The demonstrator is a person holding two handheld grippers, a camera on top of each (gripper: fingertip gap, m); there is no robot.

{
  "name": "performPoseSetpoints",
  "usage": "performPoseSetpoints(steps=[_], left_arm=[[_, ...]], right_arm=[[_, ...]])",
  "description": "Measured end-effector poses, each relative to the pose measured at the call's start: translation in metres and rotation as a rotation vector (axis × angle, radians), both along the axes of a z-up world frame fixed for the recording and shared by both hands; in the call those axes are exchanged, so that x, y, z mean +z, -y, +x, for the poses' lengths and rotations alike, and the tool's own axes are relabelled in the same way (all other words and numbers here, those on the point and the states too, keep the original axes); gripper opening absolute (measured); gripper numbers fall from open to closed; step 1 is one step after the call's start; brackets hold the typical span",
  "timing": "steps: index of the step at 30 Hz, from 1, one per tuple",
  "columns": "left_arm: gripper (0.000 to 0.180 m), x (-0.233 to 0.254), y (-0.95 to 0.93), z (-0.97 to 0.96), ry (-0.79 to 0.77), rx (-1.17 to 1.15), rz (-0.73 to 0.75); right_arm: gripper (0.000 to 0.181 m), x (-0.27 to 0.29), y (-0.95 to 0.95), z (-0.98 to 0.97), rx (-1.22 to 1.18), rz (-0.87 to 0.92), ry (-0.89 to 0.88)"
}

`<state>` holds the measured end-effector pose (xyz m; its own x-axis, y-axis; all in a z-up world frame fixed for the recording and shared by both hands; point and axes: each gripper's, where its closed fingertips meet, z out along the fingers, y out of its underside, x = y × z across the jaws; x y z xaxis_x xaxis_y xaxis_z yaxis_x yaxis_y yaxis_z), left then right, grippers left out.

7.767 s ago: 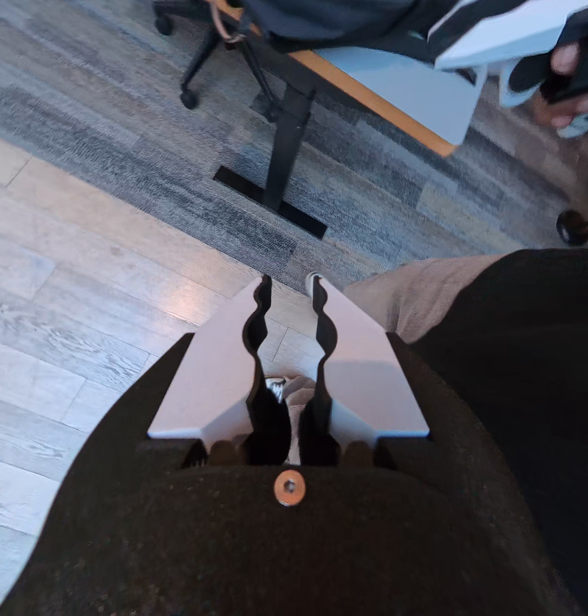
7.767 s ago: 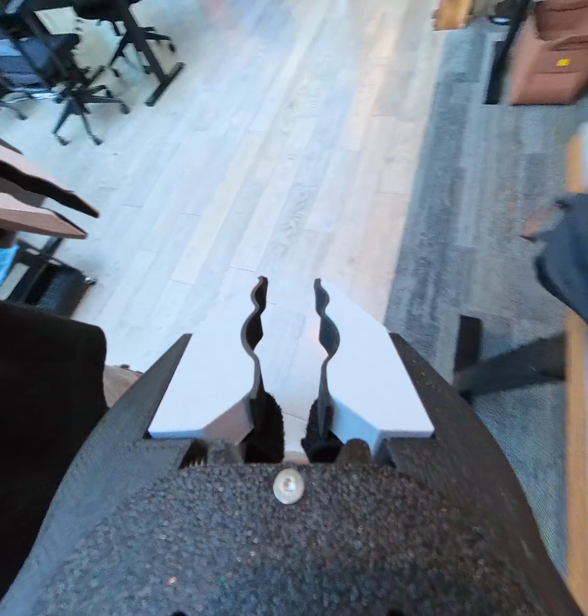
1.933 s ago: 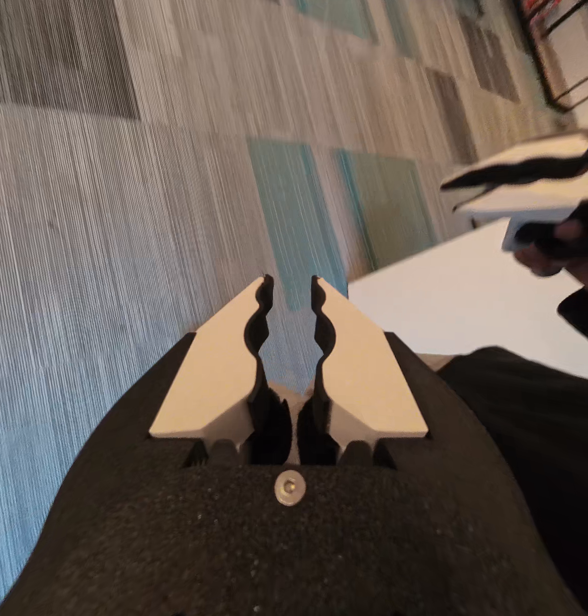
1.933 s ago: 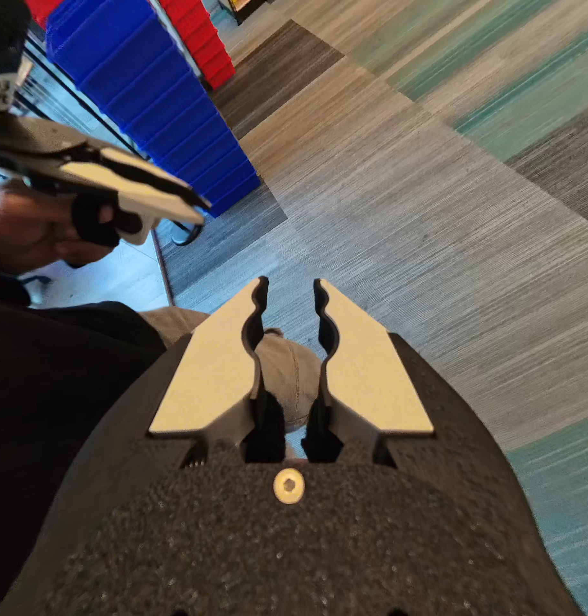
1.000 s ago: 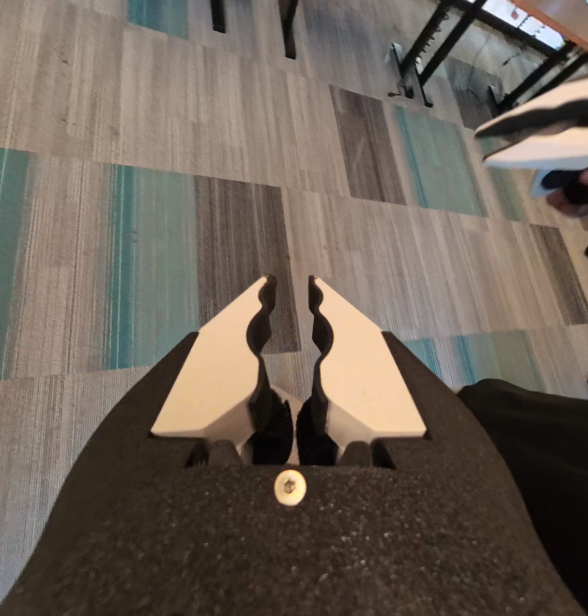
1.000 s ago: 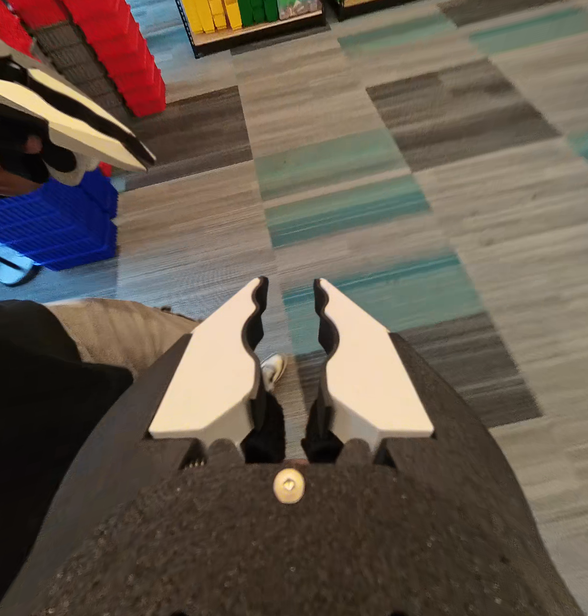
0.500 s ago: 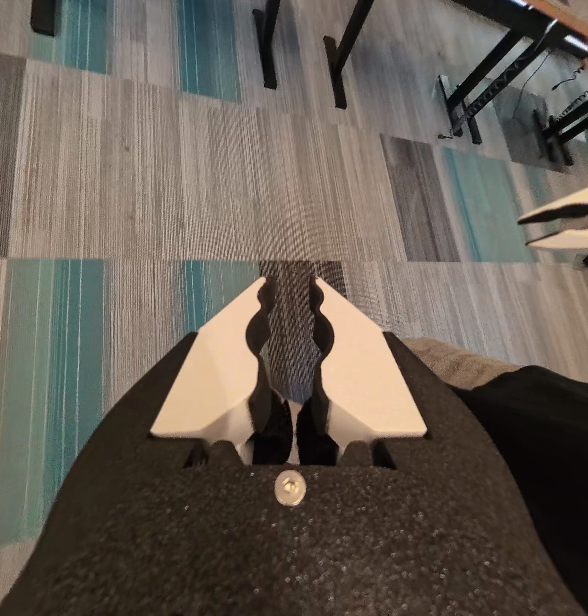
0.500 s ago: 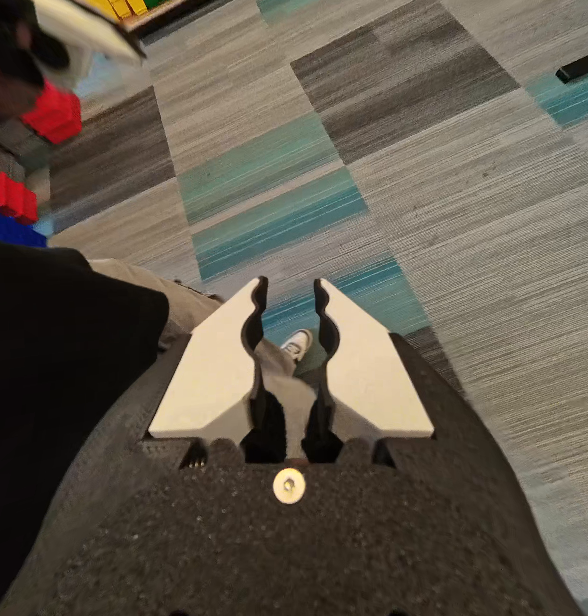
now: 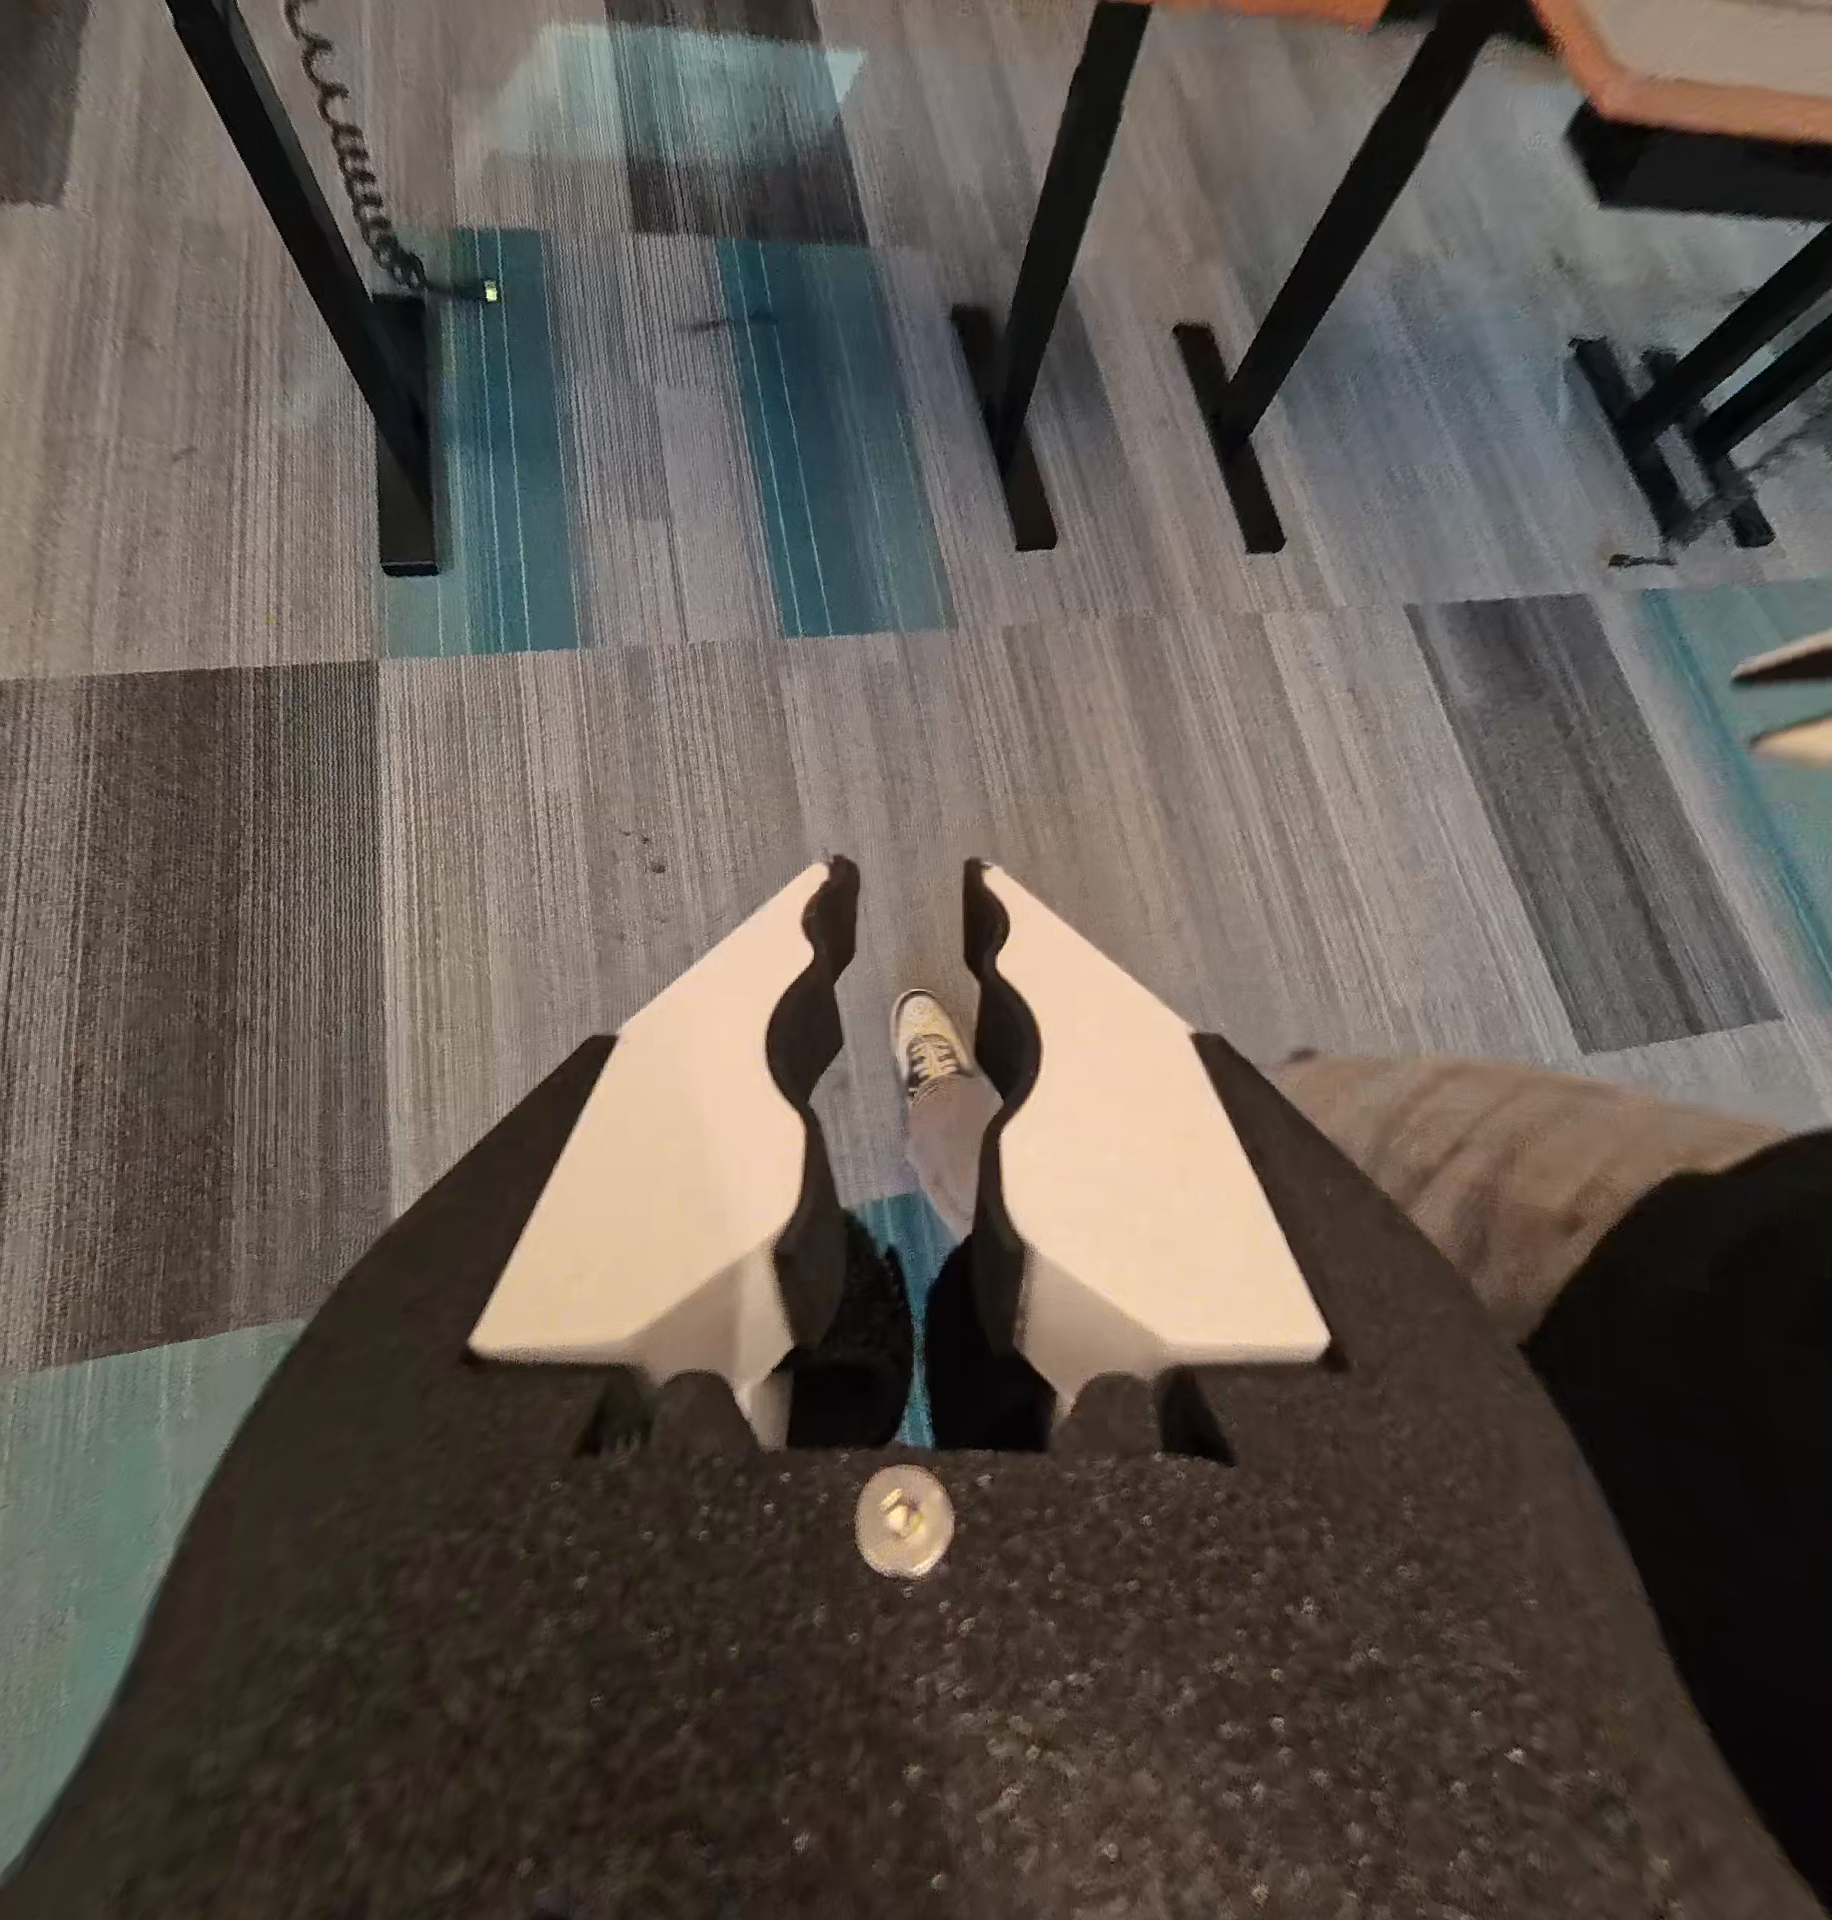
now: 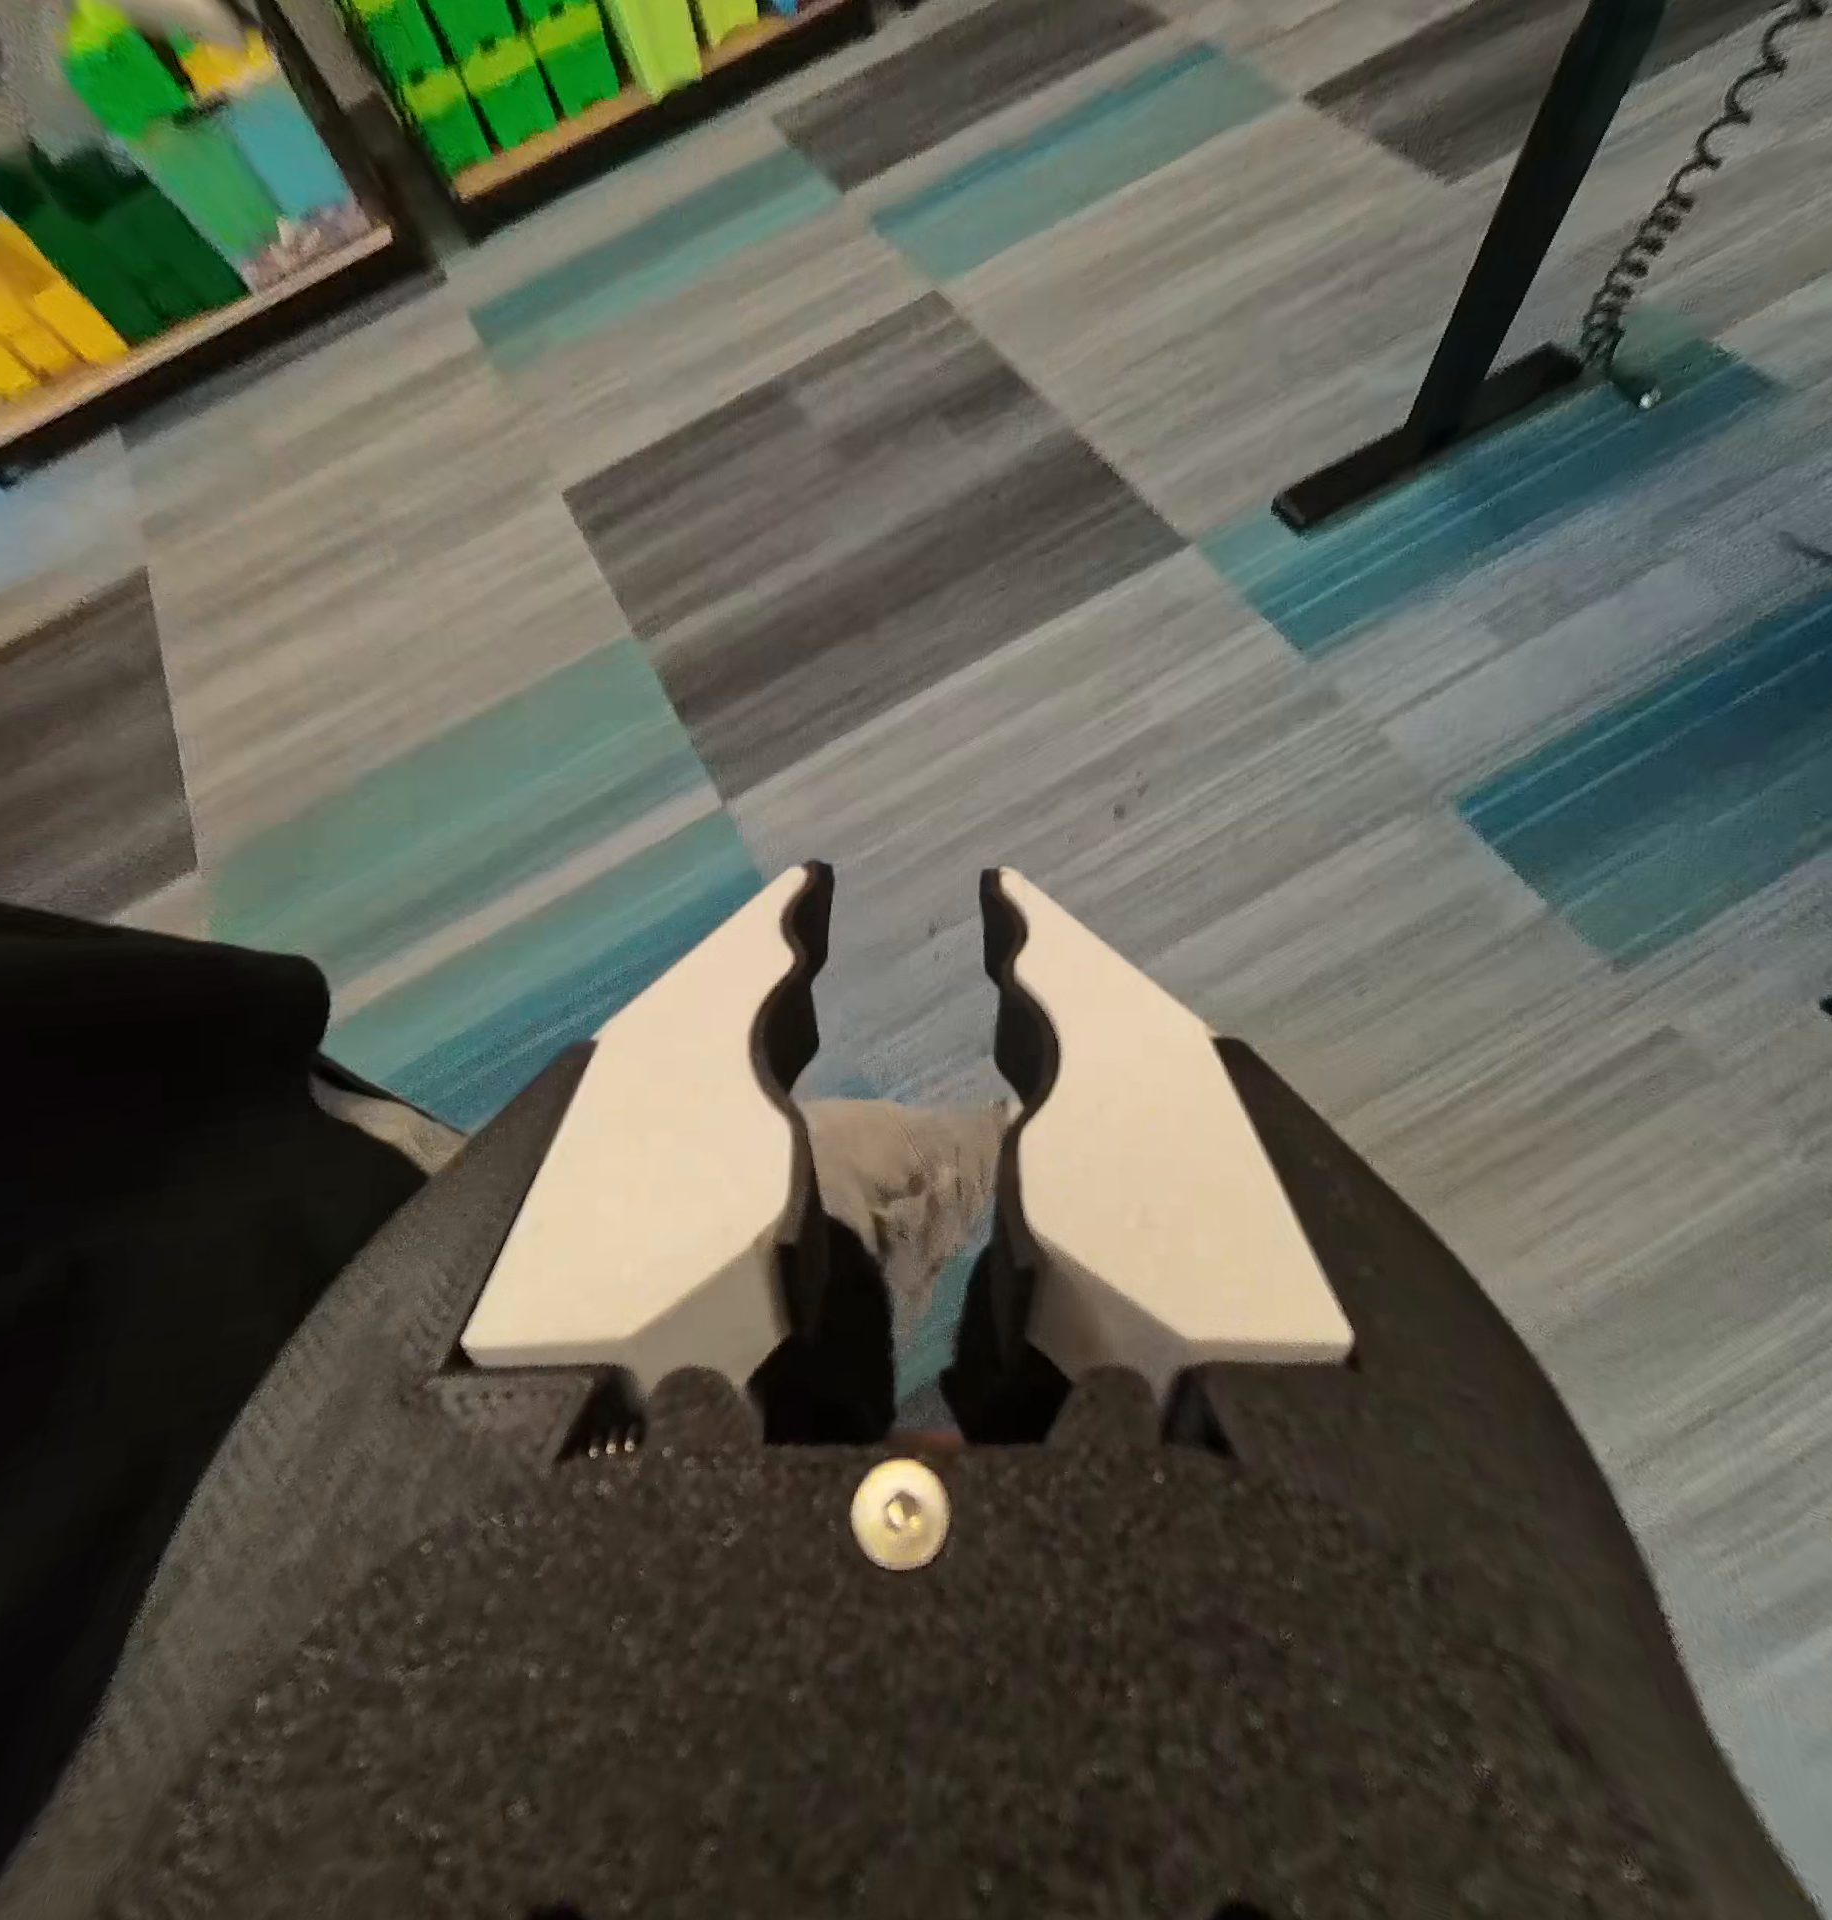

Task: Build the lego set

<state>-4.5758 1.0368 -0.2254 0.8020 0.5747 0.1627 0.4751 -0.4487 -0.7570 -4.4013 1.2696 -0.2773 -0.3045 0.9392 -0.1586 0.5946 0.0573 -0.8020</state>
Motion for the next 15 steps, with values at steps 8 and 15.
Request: performPoseSetpoints(steps=[8, 15], left_arm=[[0.021, 0.028, -0.143, -0.198, -0.015, -0.176, -0.102], [0.027, -0.004, -0.285, -0.364, 0.051, -0.352, -0.070]], right_arm=[[0.034, 0.084, -0.145, -0.248, 0.019, 0.003, -0.072], [0.038, 0.082, -0.229, -0.404, -0.020, 0.027, -0.089]])
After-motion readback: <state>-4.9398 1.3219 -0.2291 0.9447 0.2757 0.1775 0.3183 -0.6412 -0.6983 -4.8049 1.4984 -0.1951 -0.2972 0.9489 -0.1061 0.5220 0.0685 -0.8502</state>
